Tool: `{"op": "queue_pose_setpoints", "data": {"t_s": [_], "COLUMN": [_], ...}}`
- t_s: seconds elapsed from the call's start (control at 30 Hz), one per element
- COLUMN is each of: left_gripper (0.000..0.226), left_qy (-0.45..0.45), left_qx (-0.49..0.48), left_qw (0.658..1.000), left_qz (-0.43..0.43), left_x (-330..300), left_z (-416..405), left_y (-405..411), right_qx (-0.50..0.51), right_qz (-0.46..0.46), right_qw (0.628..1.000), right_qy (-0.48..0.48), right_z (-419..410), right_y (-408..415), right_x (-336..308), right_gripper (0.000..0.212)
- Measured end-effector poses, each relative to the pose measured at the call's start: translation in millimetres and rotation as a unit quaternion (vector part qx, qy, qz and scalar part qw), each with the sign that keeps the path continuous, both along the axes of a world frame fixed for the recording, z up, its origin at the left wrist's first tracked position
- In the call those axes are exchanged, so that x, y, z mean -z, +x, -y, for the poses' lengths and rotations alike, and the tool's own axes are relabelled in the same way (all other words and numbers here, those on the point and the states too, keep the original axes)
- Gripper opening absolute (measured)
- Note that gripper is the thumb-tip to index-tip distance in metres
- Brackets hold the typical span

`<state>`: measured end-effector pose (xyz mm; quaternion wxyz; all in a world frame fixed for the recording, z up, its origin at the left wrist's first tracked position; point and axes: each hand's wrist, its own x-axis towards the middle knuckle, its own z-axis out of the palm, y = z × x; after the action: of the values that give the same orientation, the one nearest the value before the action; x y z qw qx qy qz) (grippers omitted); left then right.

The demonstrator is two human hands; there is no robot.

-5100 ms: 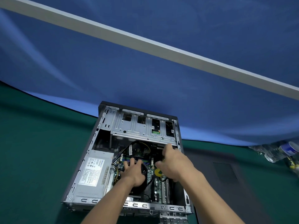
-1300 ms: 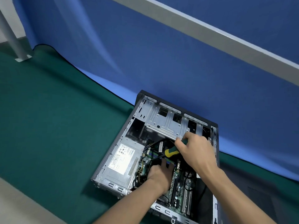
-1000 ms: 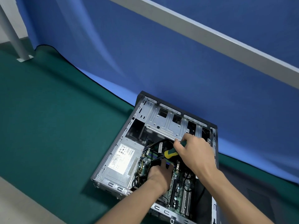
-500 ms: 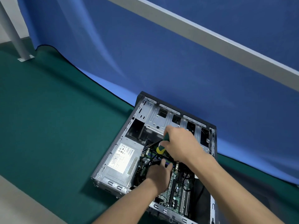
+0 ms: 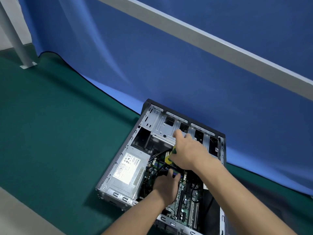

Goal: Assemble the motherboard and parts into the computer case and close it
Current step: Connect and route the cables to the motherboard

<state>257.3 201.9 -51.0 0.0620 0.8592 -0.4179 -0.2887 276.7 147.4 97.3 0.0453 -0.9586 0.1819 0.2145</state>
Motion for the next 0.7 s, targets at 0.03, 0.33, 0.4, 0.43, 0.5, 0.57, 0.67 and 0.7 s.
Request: {"op": "queue_pose_setpoints", "data": {"t_s": [0.03, 0.33, 0.4, 0.43, 0.5, 0.57, 0.67, 0.7], "left_gripper": [0.064, 0.063, 0.060, 0.053, 0.035, 0.033, 0.035, 0.034], "left_qy": [0.000, -0.013, -0.011, -0.004, 0.018, 0.019, -0.035, -0.030], "left_qx": [0.000, -0.012, -0.005, -0.002, 0.019, 0.038, 0.019, 0.024], "left_qw": [1.000, 1.000, 1.000, 1.000, 0.999, 0.998, 0.999, 0.999], "left_qz": [0.002, 0.012, 0.021, 0.024, 0.037, 0.050, 0.025, 0.034], "left_x": [0, 4, 6, 6, 3, 7, 13, 12], "left_z": [0, 0, 0, 0, 1, -1, -1, 0], "left_y": [-1, -2, -2, -2, -3, -6, -5, -5], "right_qx": [-0.013, 0.004, 0.009, 0.002, -0.021, -0.032, -0.014, 0.001], "right_qz": [-0.002, 0.006, 0.026, 0.038, 0.059, 0.072, 0.086, 0.076], "right_qw": [1.000, 0.999, 0.995, 0.994, 0.995, 0.996, 0.996, 0.997], "right_qy": [0.024, 0.031, 0.094, 0.104, 0.083, 0.038, 0.001, 0.015], "right_z": [0, 3, 1, -1, -7, -13, -17, -16], "right_y": [0, 0, -3, -5, -6, -5, -2, -2], "right_x": [-1, 2, 3, 4, 6, 10, 11, 9], "right_gripper": [0.035, 0.031, 0.038, 0.037, 0.026, 0.025, 0.033, 0.035]}}
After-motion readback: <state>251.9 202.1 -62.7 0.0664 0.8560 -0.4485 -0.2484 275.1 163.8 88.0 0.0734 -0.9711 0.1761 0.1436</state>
